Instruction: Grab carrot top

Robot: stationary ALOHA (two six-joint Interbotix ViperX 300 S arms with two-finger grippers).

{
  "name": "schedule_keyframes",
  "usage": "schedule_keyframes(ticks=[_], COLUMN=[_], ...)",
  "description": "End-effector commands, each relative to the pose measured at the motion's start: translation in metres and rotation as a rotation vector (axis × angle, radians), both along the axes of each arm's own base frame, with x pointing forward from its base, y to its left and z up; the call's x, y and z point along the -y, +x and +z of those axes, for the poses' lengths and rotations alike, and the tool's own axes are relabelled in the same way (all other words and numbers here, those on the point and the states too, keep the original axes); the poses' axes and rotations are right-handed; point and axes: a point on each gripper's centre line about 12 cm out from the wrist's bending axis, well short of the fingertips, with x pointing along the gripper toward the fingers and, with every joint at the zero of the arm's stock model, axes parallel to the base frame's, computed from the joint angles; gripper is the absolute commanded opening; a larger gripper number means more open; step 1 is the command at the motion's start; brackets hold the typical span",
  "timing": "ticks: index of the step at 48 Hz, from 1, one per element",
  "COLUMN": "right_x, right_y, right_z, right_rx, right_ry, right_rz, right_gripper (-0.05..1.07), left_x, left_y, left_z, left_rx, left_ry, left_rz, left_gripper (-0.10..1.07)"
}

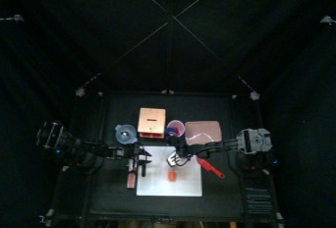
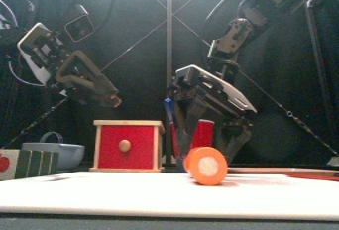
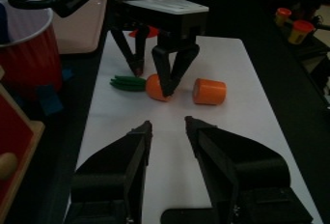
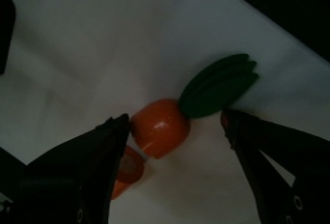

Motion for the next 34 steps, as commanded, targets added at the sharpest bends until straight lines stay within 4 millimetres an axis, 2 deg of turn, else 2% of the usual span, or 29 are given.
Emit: schedule_keyframes(ticks=[1,14,21,29,34], right_x=[-0.002,-0.002,-0.002,-0.001,0.001], right_y=[0.006,0.004,0.003,-0.006,-0.02], right_z=[0.012,0.008,0.013,0.039,0.055], right_rx=[0.035,0.025,0.026,0.055,0.07], right_ry=[0.0,-0.003,-0.009,-0.029,-0.041], right_rz=[0.003,0.008,0.018,0.034,0.034], right_gripper=[0.93,0.68,0.6,0.59,0.59], left_x=[-0.002,-0.002,-0.002,-0.002,-0.003], left_y=[0.003,0.003,0.003,0.003,0.004], left_z=[0.006,0.006,0.006,0.007,0.007], left_rx=[0.025,0.025,0.025,0.026,0.028], left_ry=[0.002,0.002,0.002,0.002,0.002], left_rz=[0.004,0.007,0.007,0.007,0.009], left_gripper=[0.75,0.75,0.75,0.75,0.75])
